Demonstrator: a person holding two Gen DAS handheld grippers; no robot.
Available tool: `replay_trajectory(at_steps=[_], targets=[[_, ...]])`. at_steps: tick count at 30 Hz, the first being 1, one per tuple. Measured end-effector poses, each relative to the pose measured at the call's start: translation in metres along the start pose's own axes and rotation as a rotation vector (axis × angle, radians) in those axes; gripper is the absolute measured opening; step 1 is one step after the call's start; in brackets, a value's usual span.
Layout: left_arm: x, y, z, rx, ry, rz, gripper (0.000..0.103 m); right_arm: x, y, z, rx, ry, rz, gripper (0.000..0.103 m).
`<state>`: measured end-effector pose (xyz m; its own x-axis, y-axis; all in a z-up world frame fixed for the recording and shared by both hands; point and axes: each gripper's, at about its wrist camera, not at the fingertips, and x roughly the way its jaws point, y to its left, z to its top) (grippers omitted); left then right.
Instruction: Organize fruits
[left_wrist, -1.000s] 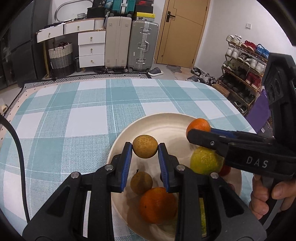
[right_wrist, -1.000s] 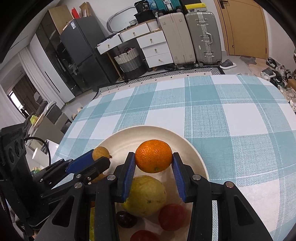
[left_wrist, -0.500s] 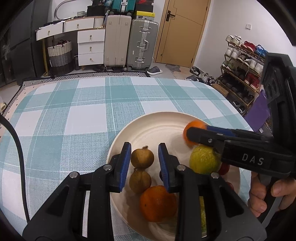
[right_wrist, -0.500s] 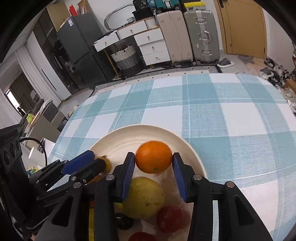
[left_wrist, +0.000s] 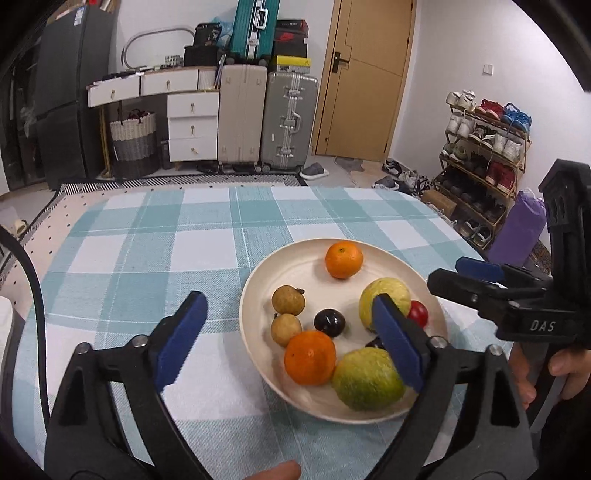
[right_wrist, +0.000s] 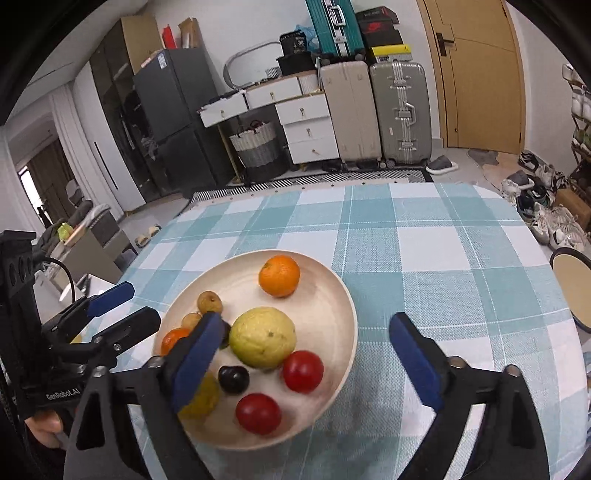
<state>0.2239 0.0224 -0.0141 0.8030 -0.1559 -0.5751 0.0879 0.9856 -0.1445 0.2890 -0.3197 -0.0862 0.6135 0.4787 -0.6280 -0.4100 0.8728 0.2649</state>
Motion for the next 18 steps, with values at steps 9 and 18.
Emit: replay_trajectory(at_steps=[9,18], targets=[[-0.051,-0.01,-0.021,0.034,-0.074,0.021,0.103,-0.033,0.004,-0.028,-0.039,-0.085,0.054,0.103],[-0.08,-0.016,-0.047,0.034,-0.134,0.041,0.103,-0.055,0.016,-0.052,-0.129,-0.152,0.057,0.103]])
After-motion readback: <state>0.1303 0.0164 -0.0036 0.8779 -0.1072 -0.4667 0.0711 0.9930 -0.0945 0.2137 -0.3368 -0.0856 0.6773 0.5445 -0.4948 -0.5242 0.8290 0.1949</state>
